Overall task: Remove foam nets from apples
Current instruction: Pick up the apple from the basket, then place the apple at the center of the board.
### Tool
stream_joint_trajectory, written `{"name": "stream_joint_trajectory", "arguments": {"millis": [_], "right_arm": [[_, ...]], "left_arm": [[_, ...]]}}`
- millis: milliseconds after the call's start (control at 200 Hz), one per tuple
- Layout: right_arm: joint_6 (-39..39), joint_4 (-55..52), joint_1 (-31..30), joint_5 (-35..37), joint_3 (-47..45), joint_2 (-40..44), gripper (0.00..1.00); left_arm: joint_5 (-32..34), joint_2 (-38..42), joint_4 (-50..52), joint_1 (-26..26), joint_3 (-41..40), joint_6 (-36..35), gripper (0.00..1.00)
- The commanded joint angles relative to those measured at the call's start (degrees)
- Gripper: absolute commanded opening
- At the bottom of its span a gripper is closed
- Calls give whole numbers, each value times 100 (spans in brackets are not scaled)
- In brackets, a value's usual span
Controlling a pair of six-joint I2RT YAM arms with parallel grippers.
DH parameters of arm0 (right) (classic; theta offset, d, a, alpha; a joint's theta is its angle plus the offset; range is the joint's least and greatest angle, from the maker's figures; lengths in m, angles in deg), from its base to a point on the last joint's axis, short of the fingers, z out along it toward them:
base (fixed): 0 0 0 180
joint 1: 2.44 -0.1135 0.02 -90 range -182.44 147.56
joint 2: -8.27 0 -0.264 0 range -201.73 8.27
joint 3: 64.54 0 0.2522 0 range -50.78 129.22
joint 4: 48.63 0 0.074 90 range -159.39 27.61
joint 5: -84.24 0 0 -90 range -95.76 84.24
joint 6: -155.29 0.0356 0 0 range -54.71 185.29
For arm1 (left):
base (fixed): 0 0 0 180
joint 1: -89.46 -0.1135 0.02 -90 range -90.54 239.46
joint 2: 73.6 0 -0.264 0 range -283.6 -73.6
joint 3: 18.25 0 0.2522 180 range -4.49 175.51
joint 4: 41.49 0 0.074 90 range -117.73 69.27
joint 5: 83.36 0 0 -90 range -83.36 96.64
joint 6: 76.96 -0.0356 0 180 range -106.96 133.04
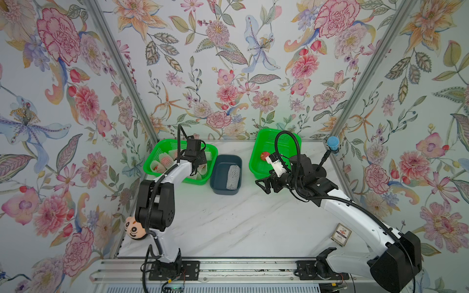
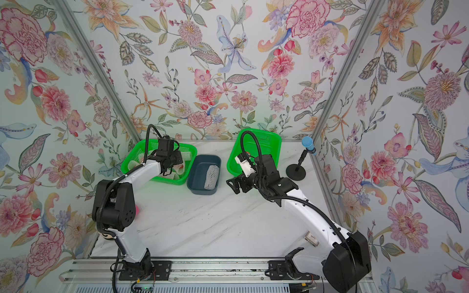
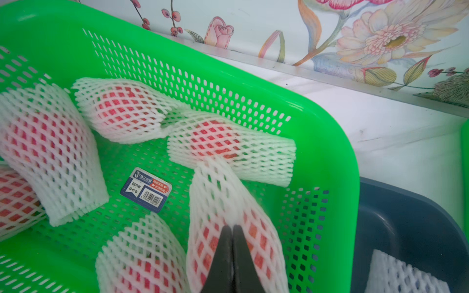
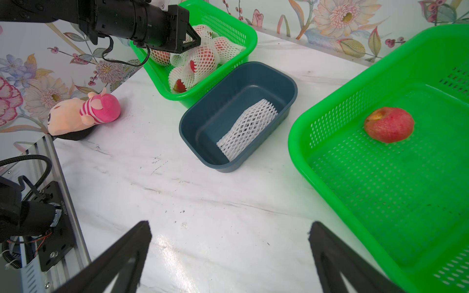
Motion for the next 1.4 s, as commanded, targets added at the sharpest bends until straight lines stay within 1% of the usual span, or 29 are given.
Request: {"name": "stream_joint_trajectory", "arguments": {"millis": [0, 175, 295, 345, 395, 465, 560, 701, 791, 901, 996, 1096, 1196, 1291, 1396], "right_arm": [[-119, 148, -72, -130, 18, -76, 99], [-23, 242, -117, -201, 52, -196, 99], [66, 249, -116, -153, 138, -361, 99], [117, 245, -108, -92, 182, -431, 99], [148, 252, -108, -98, 215, -495, 99], [147, 269, -108, -207, 237, -568, 99], [74, 314, -116, -446, 205, -635, 99], [22, 337, -108, -543, 95, -677, 99], [35, 337, -108, -561, 4, -685, 99], [157, 337, -61, -477, -111, -698, 99], [340, 320, 50, -403, -245, -746, 99], [503, 316, 217, -473, -464, -791, 99], [567, 337, 320, -569, -707, -765, 99], [571, 337, 340, -565, -926, -705, 99], [603, 371, 349, -543, -1160, -621, 99]], "left_arm": [[2, 408, 227, -55, -138, -190, 0], [-118, 933, 460, -51, -304, -357, 0], [-333, 1321, 574, -55, -522, -491, 0], [-520, 1454, 604, -55, -645, -578, 0], [-750, 1812, 605, -55, -779, -675, 0], [-1197, 2120, 532, -38, -1019, -896, 0], [-1574, 2505, 578, -3, -1283, -1149, 0], [-2076, 2917, 740, 198, -1677, -1428, 0], [-2095, 3156, 793, 553, -1968, -1533, 0], [-1855, 3397, 834, 1217, -2278, -1592, 0], [-1726, 3619, 688, 1680, -2575, -1424, 0], [-1920, 3815, 419, 2049, -2922, -1192, 0], [-2011, 3901, 169, 2544, -3192, -1126, 0], [-2047, 3882, -113, 3022, -3396, -1085, 0], [-2139, 3746, -419, 3398, -3572, -1039, 0]]}}
